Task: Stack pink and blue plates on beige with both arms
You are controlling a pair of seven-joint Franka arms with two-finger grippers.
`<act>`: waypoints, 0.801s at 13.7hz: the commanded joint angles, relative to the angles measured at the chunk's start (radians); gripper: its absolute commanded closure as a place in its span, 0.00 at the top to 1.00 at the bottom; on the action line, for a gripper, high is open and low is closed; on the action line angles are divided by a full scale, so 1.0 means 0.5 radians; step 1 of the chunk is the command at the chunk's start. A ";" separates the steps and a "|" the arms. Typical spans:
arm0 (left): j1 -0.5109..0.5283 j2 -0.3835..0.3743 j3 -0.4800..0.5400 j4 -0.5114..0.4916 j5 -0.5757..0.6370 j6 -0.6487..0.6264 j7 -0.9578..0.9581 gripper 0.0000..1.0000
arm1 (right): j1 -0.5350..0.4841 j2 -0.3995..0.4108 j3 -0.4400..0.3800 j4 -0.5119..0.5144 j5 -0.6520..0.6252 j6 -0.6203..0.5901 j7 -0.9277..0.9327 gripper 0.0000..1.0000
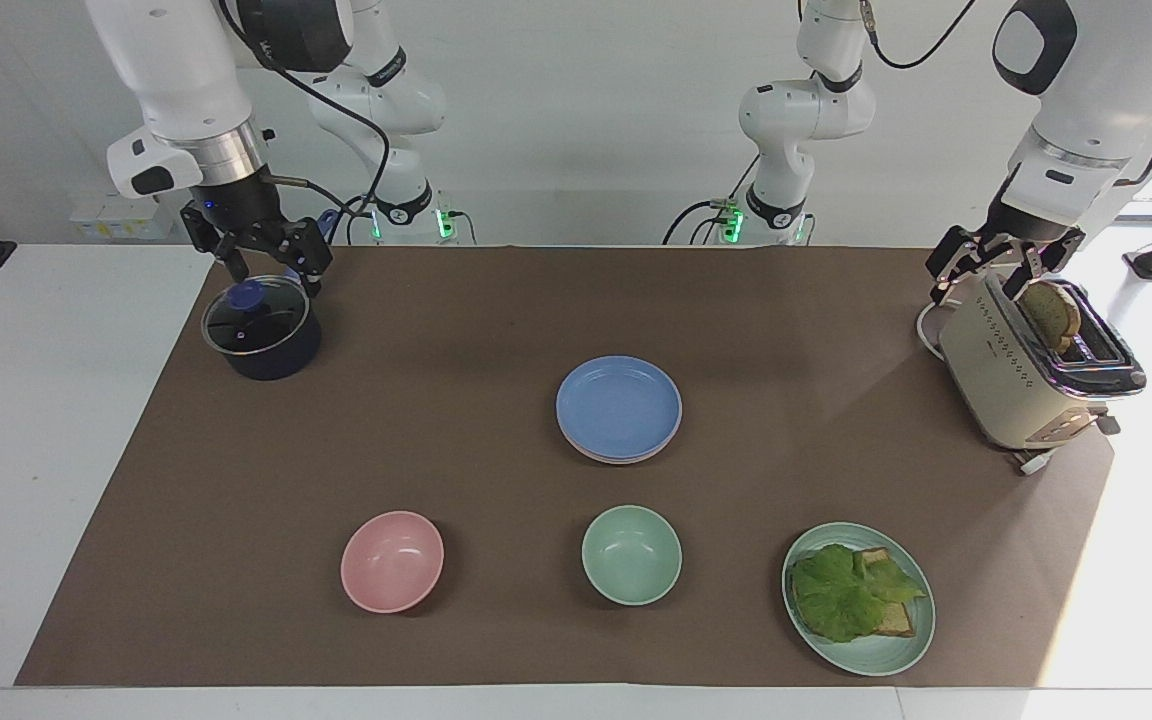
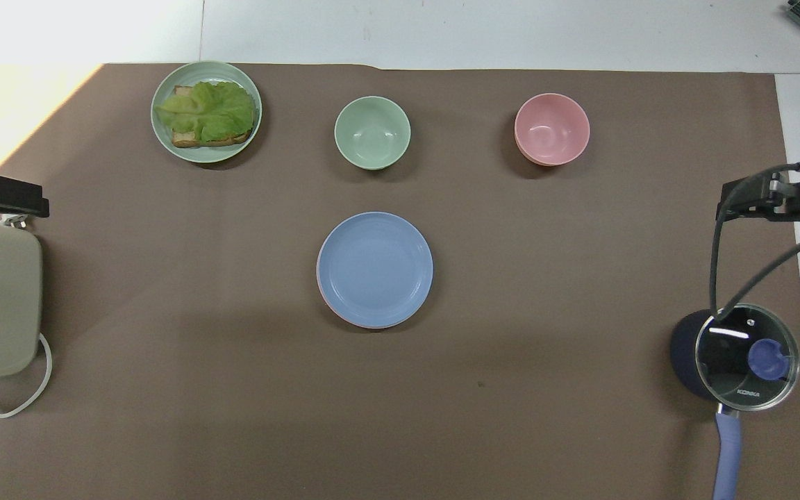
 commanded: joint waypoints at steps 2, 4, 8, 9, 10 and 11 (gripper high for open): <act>0.011 -0.017 -0.005 -0.003 0.025 -0.024 0.003 1.00 | -0.016 -0.046 0.016 -0.057 -0.008 -0.029 -0.111 1.00; 0.011 -0.017 -0.005 -0.003 0.025 -0.024 0.003 1.00 | -0.016 -0.047 0.013 -0.060 -0.008 -0.029 -0.129 1.00; 0.011 -0.017 -0.005 -0.003 0.025 -0.024 0.003 1.00 | -0.016 -0.050 0.013 -0.063 -0.004 -0.035 -0.129 1.00; 0.011 -0.017 -0.005 -0.003 0.025 -0.024 0.003 1.00 | -0.016 -0.053 0.013 -0.066 -0.004 -0.032 -0.129 1.00; 0.011 -0.017 -0.005 -0.003 0.025 -0.021 0.003 1.00 | -0.016 -0.053 0.013 -0.066 -0.004 -0.026 -0.126 1.00; 0.011 -0.017 -0.005 -0.003 0.025 -0.024 0.003 1.00 | -0.013 -0.053 0.013 -0.066 -0.004 -0.022 -0.126 1.00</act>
